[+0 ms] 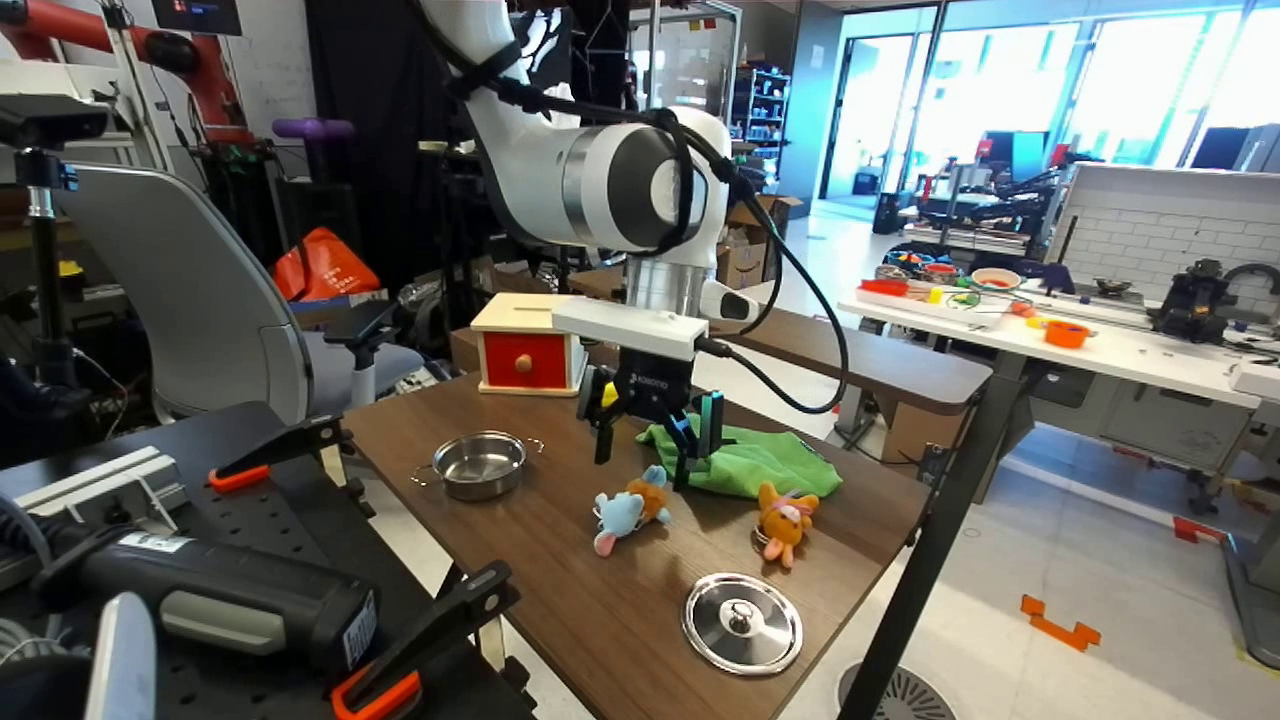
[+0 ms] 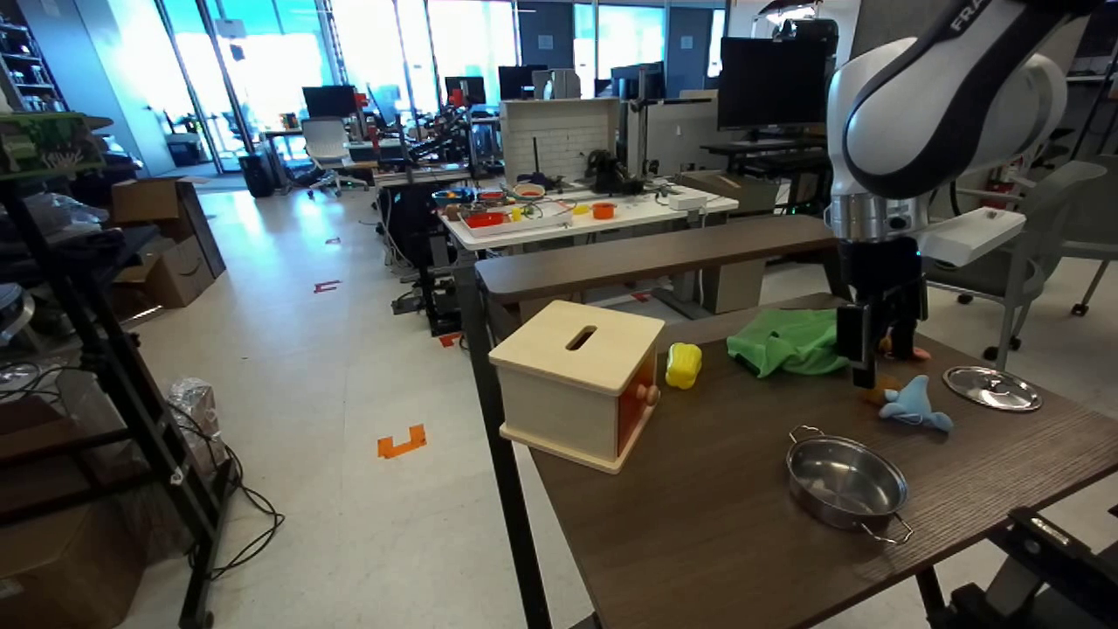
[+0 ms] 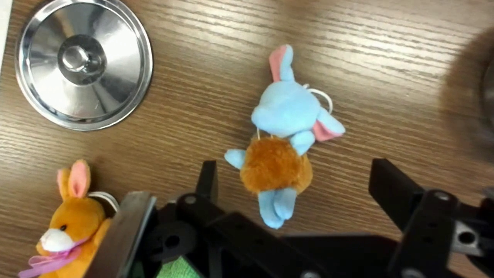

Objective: Move the green towel to the right, close the drawer, move the plush toy to the left

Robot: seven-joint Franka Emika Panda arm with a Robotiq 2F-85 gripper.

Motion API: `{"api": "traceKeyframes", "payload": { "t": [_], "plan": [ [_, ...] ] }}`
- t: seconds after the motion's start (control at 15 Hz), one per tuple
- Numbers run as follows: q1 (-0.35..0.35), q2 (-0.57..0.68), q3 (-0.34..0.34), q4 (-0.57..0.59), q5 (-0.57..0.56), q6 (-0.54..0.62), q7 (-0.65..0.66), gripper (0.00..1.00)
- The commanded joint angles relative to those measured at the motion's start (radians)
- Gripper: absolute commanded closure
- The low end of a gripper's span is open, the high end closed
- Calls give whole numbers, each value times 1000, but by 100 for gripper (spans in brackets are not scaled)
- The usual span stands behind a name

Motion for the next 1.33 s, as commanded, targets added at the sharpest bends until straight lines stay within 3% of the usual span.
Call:
{"api": "traceKeyframes", "payload": {
  "t": [0.0, 0.07, 0.2, 0.73, 1.0, 1.27],
  "plan": [
    [-9, 54, 5, 74, 22, -61, -2, 0],
    [-9, 61, 6, 85, 25, -73, -1, 25],
    [-9, 76, 6, 107, 24, -100, -3, 35],
    [-11, 123, 0, 207, 34, -185, 19, 96],
    [-21, 86, 18, 211, 58, -211, 1, 98],
    [-16, -3, 47, 139, 58, -193, -50, 98]
  ]
}}
